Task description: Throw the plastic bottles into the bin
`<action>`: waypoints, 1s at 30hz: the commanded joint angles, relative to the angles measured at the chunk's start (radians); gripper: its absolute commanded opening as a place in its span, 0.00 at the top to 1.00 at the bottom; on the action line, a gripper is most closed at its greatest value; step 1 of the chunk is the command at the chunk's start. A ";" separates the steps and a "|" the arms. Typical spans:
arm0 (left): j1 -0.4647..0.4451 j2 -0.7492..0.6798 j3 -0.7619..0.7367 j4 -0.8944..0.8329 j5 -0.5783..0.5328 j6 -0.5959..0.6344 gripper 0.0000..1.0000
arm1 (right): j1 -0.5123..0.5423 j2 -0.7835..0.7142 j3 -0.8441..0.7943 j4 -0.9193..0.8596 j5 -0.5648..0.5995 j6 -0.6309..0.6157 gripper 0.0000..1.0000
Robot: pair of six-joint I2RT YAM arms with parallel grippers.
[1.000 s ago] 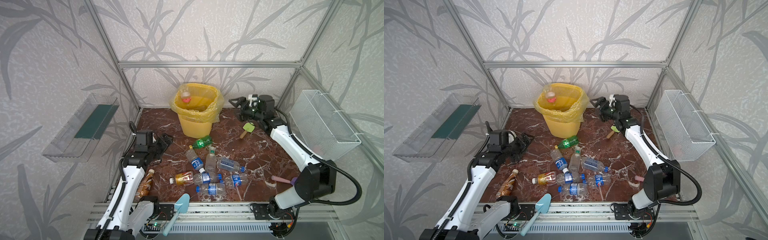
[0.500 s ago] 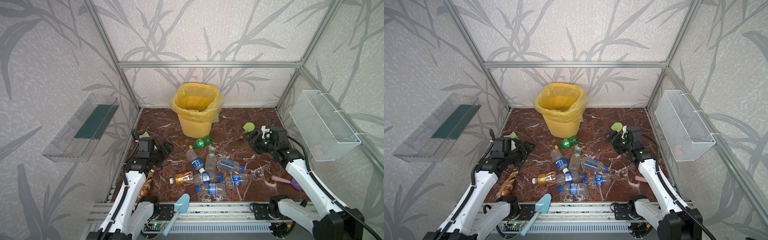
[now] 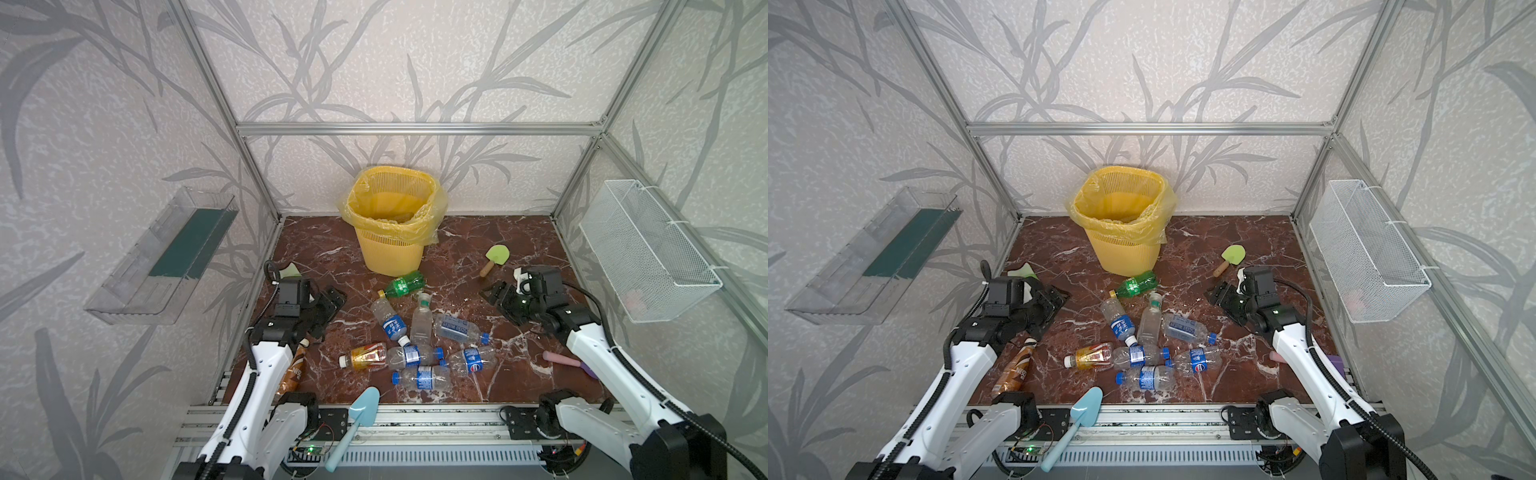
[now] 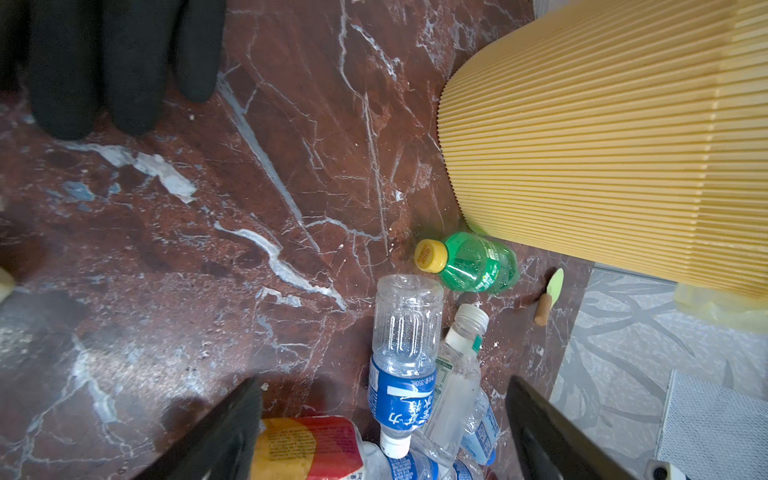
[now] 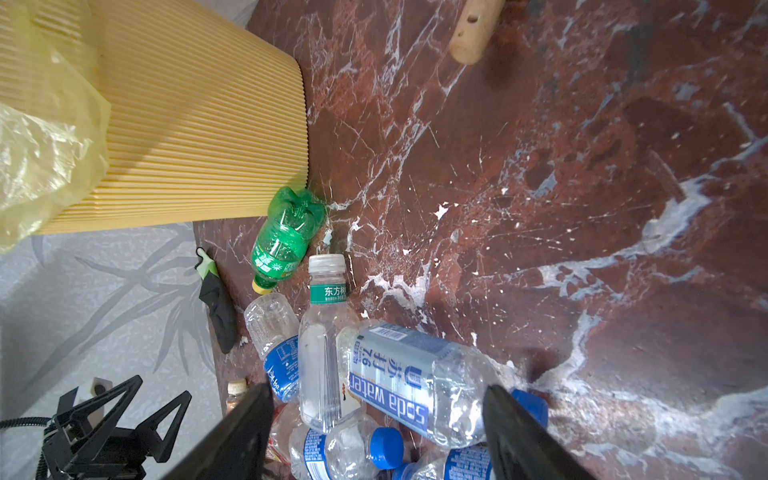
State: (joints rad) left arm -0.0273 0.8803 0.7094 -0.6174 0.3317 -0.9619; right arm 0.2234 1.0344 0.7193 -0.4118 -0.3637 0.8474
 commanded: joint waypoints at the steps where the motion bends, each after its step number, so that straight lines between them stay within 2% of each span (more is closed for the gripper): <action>1: 0.005 -0.019 -0.010 -0.062 -0.075 -0.016 0.09 | 0.013 0.015 -0.021 0.033 0.014 -0.004 0.21; 6: 0.004 0.004 0.035 -0.180 -0.194 -0.023 0.08 | 0.019 0.032 -0.041 0.062 0.010 -0.007 0.21; 14: 0.004 0.050 0.126 -0.381 -0.493 -0.081 0.05 | 0.019 0.059 -0.069 0.106 -0.011 -0.012 0.21; 18: 0.004 0.046 0.131 -0.370 -0.625 0.000 0.01 | 0.019 0.074 -0.080 0.130 -0.026 -0.013 0.21; 22: 0.004 0.066 0.127 -0.365 -0.740 0.078 0.00 | 0.019 0.082 -0.093 0.149 -0.038 -0.014 0.21; 30: 0.005 0.093 0.066 -0.336 -0.760 0.105 0.00 | 0.019 0.093 -0.107 0.171 -0.061 -0.021 0.21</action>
State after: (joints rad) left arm -0.0257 0.9657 0.8040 -0.9356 -0.3519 -0.8845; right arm 0.2386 1.1255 0.6308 -0.2646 -0.4030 0.8402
